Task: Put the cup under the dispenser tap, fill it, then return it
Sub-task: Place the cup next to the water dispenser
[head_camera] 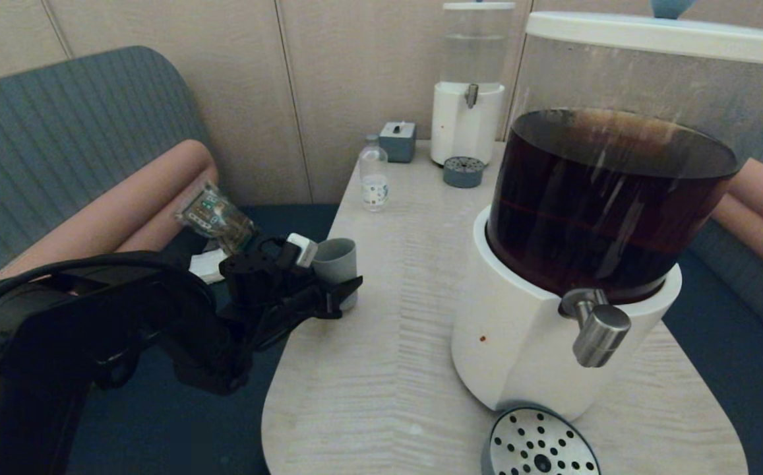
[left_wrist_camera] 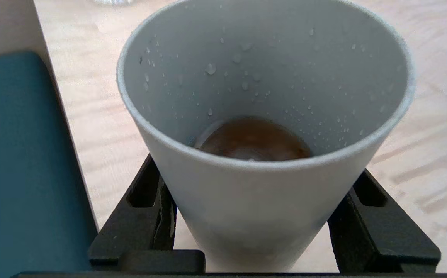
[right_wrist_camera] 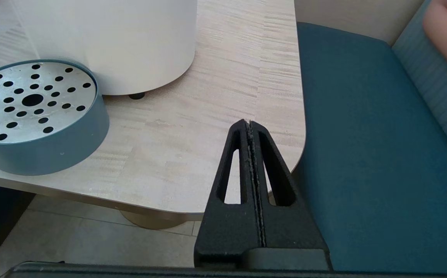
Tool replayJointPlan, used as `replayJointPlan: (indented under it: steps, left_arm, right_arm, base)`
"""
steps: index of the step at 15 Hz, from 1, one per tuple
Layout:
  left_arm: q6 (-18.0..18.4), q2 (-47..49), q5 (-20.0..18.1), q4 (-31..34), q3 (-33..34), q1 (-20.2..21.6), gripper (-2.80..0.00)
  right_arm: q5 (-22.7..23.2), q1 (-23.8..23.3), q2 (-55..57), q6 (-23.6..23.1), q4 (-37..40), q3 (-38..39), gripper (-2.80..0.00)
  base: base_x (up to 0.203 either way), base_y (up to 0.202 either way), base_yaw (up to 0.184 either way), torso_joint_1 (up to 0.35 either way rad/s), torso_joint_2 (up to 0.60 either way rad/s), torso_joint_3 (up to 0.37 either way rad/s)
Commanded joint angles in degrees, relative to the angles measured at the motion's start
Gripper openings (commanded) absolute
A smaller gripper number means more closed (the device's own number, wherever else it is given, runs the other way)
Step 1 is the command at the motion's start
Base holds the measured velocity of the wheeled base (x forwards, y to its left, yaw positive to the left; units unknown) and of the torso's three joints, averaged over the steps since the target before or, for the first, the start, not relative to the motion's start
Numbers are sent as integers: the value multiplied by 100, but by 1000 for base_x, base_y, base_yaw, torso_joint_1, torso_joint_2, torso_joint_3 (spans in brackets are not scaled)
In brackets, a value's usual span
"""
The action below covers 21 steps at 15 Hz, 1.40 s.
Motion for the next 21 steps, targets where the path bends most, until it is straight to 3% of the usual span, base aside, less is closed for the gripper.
replayJointPlan:
  steps: [1,8,9,17,21]
  left_arm:
    - [0,116,-10,-39,-55,-1,-280]
    - [0,124,-1,-30,-49,-10,-280]
    - [0,116,-1,-30,-29,-19,0]
    - [-9,-115,-1,-78,261,-28,0]
    - [56,-749,-15,-101,1396,-20,0]
  right_arm:
    - [6,0,-11,-6,1,9,-280]
    - [6,0,-11,-6,1,9,-280]
    - [6,0,-11,-6,1,9,-280]
    - [6,0,-11,-6,1,9,-280]
    - [6,0,-11,-6,1,9,-280]
  base:
    - [0,0,0,0,0,0]
    - [0,0,0,0,0,0]
    - [0,0,0,0,0,0]
    - [0,0,0,0,0,0]
    - [0,0,0,0,0,0]
